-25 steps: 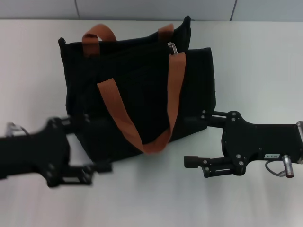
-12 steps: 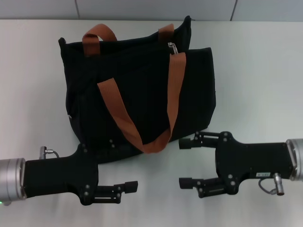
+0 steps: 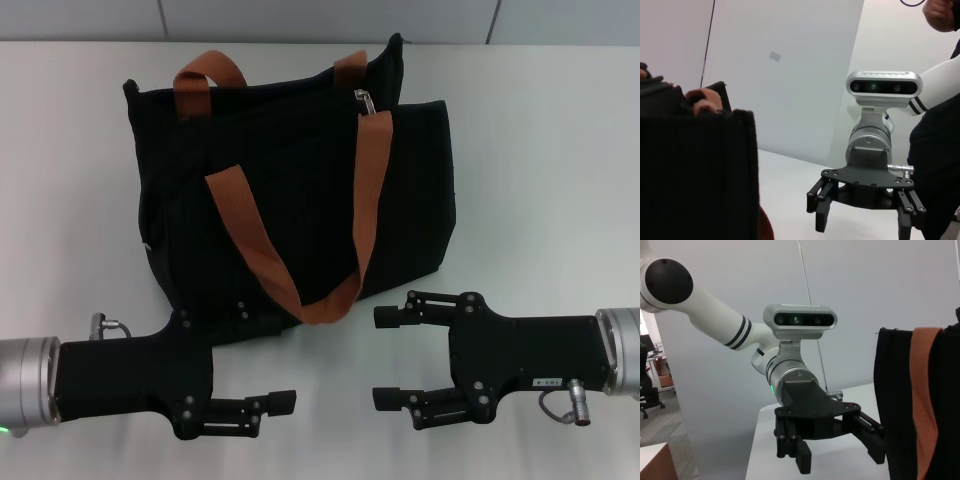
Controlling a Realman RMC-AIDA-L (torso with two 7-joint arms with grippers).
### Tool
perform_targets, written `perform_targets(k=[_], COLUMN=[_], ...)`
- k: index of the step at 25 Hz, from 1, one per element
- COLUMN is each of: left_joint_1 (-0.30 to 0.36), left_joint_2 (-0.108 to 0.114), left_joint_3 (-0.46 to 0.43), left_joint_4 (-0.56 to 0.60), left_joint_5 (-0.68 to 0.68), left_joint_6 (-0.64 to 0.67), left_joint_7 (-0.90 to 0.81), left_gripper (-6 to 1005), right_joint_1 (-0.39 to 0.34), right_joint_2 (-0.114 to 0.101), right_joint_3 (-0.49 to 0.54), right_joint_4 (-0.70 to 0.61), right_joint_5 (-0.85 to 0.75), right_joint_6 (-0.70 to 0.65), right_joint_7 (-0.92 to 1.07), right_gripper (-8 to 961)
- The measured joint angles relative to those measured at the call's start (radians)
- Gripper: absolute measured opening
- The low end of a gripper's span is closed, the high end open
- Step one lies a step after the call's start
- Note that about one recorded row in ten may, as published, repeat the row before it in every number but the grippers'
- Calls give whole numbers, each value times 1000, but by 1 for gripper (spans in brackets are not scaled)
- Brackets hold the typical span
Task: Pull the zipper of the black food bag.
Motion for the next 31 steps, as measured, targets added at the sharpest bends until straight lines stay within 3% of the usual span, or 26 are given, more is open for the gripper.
perform_targets(k=[31], left_joint_1=[0], left_joint_2=[0], left_joint_3=[12], left_joint_4=[-1], left_joint_5=[2], left_joint_6=[-2], left_joint_7=[-6], left_gripper=[815], right_joint_1=[1], right_joint_2=[1], right_joint_3=[0], right_joint_4=[1], right_joint_5=[3], right_joint_6=[0], right_joint_7=[0], right_gripper=[820])
